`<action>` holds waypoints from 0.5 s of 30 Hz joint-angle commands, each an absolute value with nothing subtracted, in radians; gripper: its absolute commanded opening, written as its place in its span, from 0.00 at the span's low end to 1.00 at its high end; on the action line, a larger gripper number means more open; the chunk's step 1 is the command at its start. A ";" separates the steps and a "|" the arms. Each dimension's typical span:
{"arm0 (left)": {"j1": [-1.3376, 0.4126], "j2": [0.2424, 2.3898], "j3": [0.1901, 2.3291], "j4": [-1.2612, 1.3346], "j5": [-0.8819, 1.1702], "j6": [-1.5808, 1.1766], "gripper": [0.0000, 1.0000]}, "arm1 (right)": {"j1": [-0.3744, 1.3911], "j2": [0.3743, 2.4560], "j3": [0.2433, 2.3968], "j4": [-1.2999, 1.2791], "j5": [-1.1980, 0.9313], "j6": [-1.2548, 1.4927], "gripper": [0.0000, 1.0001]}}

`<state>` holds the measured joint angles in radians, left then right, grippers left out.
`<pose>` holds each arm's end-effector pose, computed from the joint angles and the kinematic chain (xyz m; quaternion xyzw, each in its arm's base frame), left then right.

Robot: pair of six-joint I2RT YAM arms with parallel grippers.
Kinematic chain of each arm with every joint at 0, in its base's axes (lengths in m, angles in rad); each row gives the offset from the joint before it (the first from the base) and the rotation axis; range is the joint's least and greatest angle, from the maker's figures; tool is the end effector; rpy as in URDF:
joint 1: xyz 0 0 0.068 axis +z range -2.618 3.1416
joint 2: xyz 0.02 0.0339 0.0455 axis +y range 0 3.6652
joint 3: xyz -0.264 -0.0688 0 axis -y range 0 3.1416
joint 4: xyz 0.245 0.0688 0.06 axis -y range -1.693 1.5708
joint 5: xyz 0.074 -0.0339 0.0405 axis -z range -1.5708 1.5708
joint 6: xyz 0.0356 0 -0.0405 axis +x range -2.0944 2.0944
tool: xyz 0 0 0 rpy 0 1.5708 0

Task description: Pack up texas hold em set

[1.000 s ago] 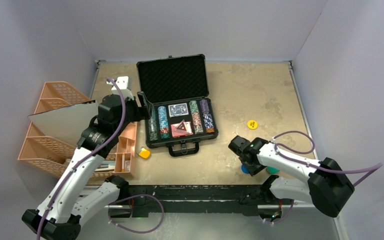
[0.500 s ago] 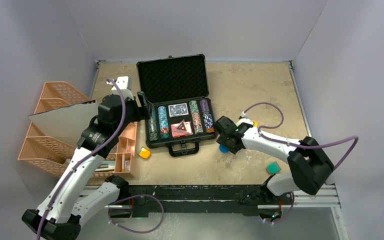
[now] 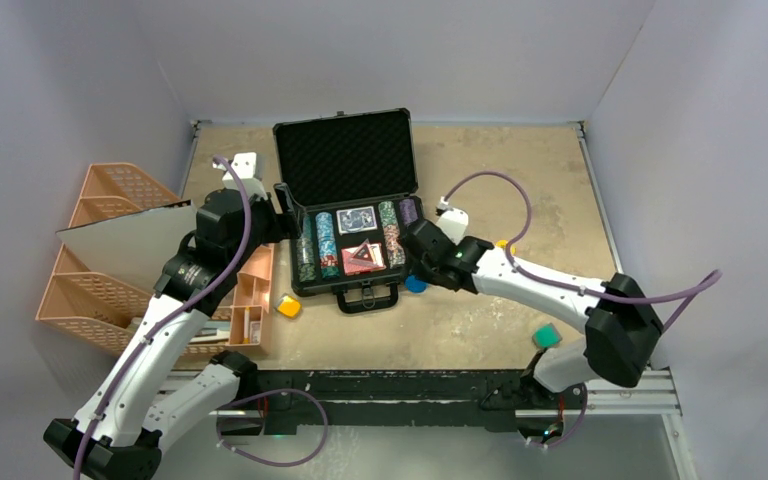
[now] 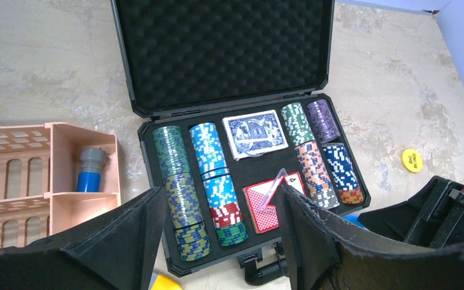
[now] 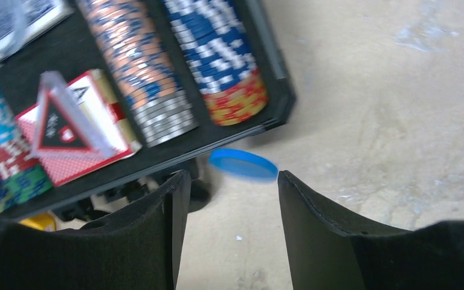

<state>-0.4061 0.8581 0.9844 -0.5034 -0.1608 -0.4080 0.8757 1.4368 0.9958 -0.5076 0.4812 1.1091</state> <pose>0.1716 -0.0676 0.3634 -0.0459 0.8244 -0.1608 0.5407 0.2006 0.2148 0.2390 0.1801 0.9098 0.1249 0.3525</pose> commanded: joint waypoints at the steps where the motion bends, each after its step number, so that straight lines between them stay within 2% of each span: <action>1: -0.398 0.851 0.985 -0.492 -0.169 -0.403 0.69 | 0.912 1.495 1.085 -0.416 0.502 0.973 0.58; 10: -0.398 0.854 0.987 -0.496 -0.181 -0.399 0.69 | 0.925 1.705 1.310 -0.449 0.535 0.916 0.59; 15: -0.398 0.846 0.985 -0.496 -0.188 -0.400 0.69 | 0.926 1.649 1.243 -0.484 0.528 0.927 0.67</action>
<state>-0.4061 0.8581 0.9844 -0.5037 -0.1711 -0.4080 0.9230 1.7157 1.2716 -0.4328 0.4911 0.9417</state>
